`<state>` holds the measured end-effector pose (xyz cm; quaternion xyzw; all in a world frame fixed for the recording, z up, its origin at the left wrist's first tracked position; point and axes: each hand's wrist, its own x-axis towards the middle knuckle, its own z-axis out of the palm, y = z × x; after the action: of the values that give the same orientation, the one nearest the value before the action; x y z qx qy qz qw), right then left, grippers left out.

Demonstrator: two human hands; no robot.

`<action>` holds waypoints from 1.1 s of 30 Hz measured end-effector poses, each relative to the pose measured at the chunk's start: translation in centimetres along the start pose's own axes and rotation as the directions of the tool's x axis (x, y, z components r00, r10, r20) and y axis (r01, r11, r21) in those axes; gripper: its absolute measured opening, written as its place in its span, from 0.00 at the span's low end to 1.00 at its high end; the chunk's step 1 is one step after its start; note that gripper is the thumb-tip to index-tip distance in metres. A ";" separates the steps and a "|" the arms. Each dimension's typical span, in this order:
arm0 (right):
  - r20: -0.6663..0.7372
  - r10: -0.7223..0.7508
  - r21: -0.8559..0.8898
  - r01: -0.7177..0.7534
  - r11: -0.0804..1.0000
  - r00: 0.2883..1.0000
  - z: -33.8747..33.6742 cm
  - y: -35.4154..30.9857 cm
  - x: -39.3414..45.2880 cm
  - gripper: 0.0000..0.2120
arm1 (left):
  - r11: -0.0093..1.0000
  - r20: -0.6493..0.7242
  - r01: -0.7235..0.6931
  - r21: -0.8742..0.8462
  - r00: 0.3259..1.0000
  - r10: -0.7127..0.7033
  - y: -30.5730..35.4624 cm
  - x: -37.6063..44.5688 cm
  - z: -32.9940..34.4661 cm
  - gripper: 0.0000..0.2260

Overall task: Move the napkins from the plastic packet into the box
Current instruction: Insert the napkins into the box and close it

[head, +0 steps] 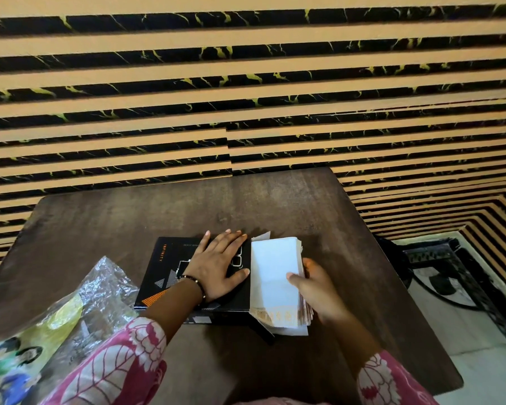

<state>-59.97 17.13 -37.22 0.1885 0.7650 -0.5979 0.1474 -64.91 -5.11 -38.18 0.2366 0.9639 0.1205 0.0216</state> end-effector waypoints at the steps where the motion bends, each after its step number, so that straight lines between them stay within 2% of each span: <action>1: 0.033 -0.015 -0.005 0.015 1.000 0.999 0.1 0.0 -0.1 0.19 | 1.000 -0.001 0.000 0.004 1.000 0.000 0.0 0.0 0.0 0.35; 3: 0.100 0.012 0.063 -0.018 0.998 0.995 0.2 0.2 -0.1 0.23 | 1.000 0.004 -0.001 0.010 1.000 0.001 0.0 0.0 0.0 0.35; 5: 0.164 0.092 0.248 -0.131 0.960 0.982 -0.2 0.5 0.4 0.22 | 1.000 0.001 -0.002 0.009 1.000 0.002 0.0 -0.1 -0.1 0.35; 7: 0.217 0.166 0.333 -0.233 0.914 0.962 -0.8 0.9 1.2 0.23 | 1.000 0.004 0.001 0.004 1.000 -0.001 0.1 -0.1 -0.1 0.35; 11: 0.212 0.238 0.224 -0.285 0.932 0.948 -1.6 0.7 2.2 0.25 | 1.000 0.014 0.002 0.017 1.000 -0.002 0.0 0.0 0.0 0.35; 15: 0.163 0.226 0.248 -0.261 0.933 0.960 -0.5 0.4 2.5 0.23 | 1.000 0.009 0.006 0.013 1.000 -0.006 -0.1 0.0 0.1 0.35; 18: 0.248 0.199 0.277 -0.266 0.923 0.948 0.6 0.0 1.9 0.17 | 1.000 0.019 0.008 0.014 1.000 -0.008 0.0 0.1 0.0 0.35; 22: 0.366 0.293 0.373 -0.428 0.824 0.883 -0.4 0.4 1.7 0.10 | 1.000 0.024 0.014 0.014 1.000 -0.014 0.0 0.0 -0.2 0.35; 25: 0.373 0.284 0.395 -0.428 0.813 0.883 -0.4 1.0 1.5 0.18 | 1.000 0.014 0.011 0.001 1.000 -0.011 0.1 0.0 -0.1 0.35; 27: 0.372 0.234 0.469 -0.399 0.788 0.898 0.0 1.3 0.9 0.20 | 1.000 0.013 0.009 0.000 1.000 -0.009 0.1 0.0 -0.2 0.35; 30: 0.401 0.194 0.649 -0.427 0.630 0.896 0.1 1.7 0.5 0.22 | 1.000 0.010 0.007 -0.002 1.000 -0.007 0.0 0.1 -0.1 0.35; 31: 0.434 0.205 0.674 -0.467 0.572 0.877 0.0 1.8 0.6 0.26 | 1.000 0.007 0.005 -0.005 1.000 -0.005 0.0 0.1 -0.1 0.35; 33: 0.484 0.215 0.673 -0.518 0.528 0.848 -0.1 1.9 0.9 0.34 | 1.000 -0.001 0.002 -0.014 1.000 -0.002 0.0 0.0 0.0 0.35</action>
<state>-59.87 17.76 -39.26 0.2855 0.3286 -0.8471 0.3047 -64.95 -5.09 -38.14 0.2356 0.9632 0.1273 0.0226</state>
